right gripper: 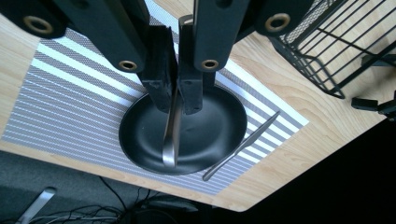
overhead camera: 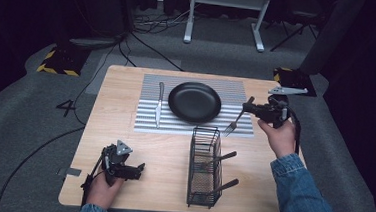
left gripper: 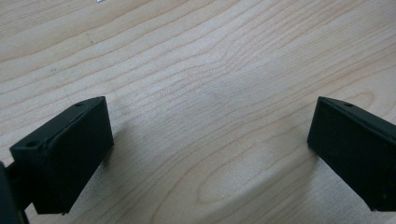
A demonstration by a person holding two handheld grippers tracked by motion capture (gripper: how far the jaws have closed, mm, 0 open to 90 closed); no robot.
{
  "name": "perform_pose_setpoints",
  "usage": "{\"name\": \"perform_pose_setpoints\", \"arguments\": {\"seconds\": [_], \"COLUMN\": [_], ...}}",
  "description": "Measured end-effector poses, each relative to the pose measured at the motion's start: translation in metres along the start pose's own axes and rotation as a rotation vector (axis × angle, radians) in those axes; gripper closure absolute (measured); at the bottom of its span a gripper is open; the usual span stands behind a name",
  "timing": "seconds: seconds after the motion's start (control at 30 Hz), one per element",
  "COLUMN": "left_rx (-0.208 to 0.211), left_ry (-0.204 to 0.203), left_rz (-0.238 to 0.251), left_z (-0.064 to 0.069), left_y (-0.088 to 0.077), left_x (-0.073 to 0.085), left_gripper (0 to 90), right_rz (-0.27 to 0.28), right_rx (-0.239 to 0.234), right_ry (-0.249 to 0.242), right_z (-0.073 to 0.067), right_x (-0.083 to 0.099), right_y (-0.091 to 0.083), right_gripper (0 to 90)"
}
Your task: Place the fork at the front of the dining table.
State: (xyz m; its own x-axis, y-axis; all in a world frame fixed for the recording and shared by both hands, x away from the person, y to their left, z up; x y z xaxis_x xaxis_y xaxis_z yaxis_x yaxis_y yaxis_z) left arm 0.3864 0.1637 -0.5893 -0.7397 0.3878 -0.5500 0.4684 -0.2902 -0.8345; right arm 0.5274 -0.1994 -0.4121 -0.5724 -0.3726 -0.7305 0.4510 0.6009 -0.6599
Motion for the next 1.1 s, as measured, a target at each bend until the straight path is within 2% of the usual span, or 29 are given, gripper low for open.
{"name": "perform_pose_setpoints", "arguments": {"seconds": [0.37,0.87,1.1], "left_rx": [0.000,0.000,0.000], "left_ry": [0.000,0.000,0.000], "left_rz": [0.000,-0.001,0.000], "left_z": [0.000,0.000,0.000], "left_y": [0.000,0.000,0.000], "left_x": [0.000,0.000,0.000], "left_gripper": [0.3,0.2,0.2], "right_rz": [-0.046,-0.040,-0.028], "right_rx": [-0.016,-0.030,-0.021], "right_ry": [-0.010,0.012,0.033], "right_z": [-0.006,-0.006,0.002], "right_x": [0.006,0.004,0.002], "right_y": [0.029,0.047,0.050], "right_gripper": [86.1,86.0,86.0]}}
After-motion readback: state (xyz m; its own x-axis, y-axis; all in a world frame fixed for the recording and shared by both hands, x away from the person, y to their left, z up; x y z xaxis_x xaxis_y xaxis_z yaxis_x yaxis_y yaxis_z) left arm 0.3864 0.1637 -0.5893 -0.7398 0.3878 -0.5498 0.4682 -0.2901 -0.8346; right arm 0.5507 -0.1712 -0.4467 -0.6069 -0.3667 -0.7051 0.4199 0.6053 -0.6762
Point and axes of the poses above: each handheld gripper's, and its own axes: y roughly forward along the jaws, x roughly out of its underside, z roughly to its right, the point moved 10 cm from there along y, roughly forward along the jaws, and after that the axes turned 8 degrees about -z, right-handed, at the moved point
